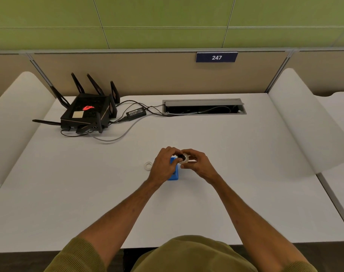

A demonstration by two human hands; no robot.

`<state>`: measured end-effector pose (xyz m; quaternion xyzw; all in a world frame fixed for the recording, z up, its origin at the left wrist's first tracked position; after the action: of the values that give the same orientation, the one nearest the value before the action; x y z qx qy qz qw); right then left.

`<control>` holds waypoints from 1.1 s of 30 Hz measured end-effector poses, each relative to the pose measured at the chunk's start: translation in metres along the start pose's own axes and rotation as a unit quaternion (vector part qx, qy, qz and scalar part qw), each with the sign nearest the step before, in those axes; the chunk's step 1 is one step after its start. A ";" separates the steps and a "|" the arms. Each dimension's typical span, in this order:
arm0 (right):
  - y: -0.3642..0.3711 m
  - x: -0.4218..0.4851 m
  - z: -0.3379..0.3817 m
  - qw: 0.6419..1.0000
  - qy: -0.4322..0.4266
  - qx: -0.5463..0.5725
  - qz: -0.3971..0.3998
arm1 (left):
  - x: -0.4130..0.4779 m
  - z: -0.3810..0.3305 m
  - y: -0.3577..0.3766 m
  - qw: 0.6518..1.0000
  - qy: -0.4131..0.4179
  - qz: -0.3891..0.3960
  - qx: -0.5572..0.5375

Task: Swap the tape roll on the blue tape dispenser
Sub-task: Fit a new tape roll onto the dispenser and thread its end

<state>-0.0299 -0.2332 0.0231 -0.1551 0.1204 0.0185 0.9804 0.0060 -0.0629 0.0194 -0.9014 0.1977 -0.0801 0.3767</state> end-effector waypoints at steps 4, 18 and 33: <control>-0.002 0.002 -0.001 0.999 -0.001 -0.031 0.007 | 0.002 0.001 0.000 1.000 0.008 0.005 0.027; 0.003 0.007 0.007 0.993 -0.027 -0.117 0.012 | 0.004 0.004 0.001 0.999 -0.029 -0.002 0.015; 0.008 0.012 0.009 0.993 -0.014 -0.108 0.035 | -0.008 0.014 -0.006 0.997 -0.066 0.000 -0.044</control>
<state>-0.0164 -0.2231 0.0265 -0.2553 0.1093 0.0674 0.9583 0.0049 -0.0468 0.0135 -0.9205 0.1760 -0.0111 0.3487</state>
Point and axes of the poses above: each hand's wrist, its own x-axis towards the middle knuckle, its own y-axis out of the palm, z = x × y, the point moved 1 cm from there along x, towards the middle knuckle, and after that the axes turned 3 degrees about z, right-handed, at the moved point
